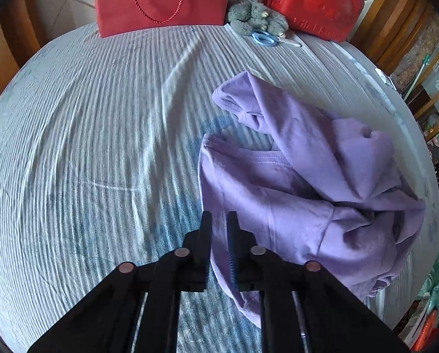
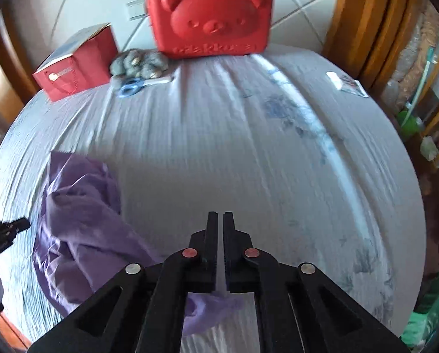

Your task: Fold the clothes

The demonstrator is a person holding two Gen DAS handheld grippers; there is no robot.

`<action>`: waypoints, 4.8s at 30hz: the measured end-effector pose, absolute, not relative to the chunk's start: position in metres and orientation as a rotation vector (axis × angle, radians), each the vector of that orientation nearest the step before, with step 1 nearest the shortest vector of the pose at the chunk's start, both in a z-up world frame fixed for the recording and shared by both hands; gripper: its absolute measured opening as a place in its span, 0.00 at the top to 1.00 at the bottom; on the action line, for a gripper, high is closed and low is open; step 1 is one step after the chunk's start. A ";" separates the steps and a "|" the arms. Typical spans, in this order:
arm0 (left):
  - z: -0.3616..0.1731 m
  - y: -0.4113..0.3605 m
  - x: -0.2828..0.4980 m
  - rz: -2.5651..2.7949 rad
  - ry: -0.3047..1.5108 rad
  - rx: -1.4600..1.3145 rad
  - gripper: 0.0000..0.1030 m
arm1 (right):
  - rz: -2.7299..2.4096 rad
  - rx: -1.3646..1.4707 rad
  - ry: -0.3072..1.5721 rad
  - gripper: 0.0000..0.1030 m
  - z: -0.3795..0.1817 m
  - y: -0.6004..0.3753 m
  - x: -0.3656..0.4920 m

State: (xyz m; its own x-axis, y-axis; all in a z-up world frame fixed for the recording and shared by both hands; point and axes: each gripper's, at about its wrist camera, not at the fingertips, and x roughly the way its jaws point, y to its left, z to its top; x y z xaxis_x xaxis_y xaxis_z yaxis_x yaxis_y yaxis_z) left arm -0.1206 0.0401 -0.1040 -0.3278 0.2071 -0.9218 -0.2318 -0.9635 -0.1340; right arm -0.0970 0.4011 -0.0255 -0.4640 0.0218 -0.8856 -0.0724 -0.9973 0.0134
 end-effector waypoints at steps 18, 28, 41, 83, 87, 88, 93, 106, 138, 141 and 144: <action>-0.129 0.082 -0.111 2.246 0.037 -1.641 0.99 | 2.836 -1.758 0.013 0.93 -0.062 0.307 -0.136; -0.104 0.061 -0.123 2.332 0.027 -1.647 0.98 | 2.256 -1.496 0.196 0.79 -0.050 0.502 -0.066; -0.133 0.047 -0.128 2.341 0.070 -1.687 0.48 | 2.814 -1.737 -0.217 0.37 -0.048 0.360 -0.111; -0.104 0.040 -0.068 2.348 0.033 -1.587 0.52 | 2.750 -1.768 -0.006 0.33 -0.073 0.384 -0.034; -0.103 0.083 -0.030 2.272 0.058 -1.547 0.52 | 2.758 -1.753 -0.019 0.33 -0.074 0.392 -0.023; -0.104 0.094 -0.023 2.250 0.065 -1.544 0.52 | 2.759 -1.742 -0.014 0.33 -0.072 0.396 -0.022; -0.126 0.140 -0.010 2.197 0.117 -1.573 0.52 | 2.743 -1.692 0.027 0.33 -0.065 0.418 -0.016; -0.121 0.128 -0.011 2.312 0.118 -1.602 0.98 | 2.705 -1.598 0.300 0.33 -0.072 0.466 -0.110; -0.053 -0.044 -0.057 2.406 0.036 -1.567 0.54 | 2.458 -1.633 0.209 0.69 -0.052 0.450 0.029; -0.052 -0.044 -0.086 2.435 -0.013 -1.519 0.47 | 2.516 -1.633 0.128 0.61 -0.054 0.439 0.001; -0.071 -0.038 -0.119 2.427 -0.048 -1.545 0.47 | 2.571 -1.631 0.044 0.51 -0.056 0.429 -0.027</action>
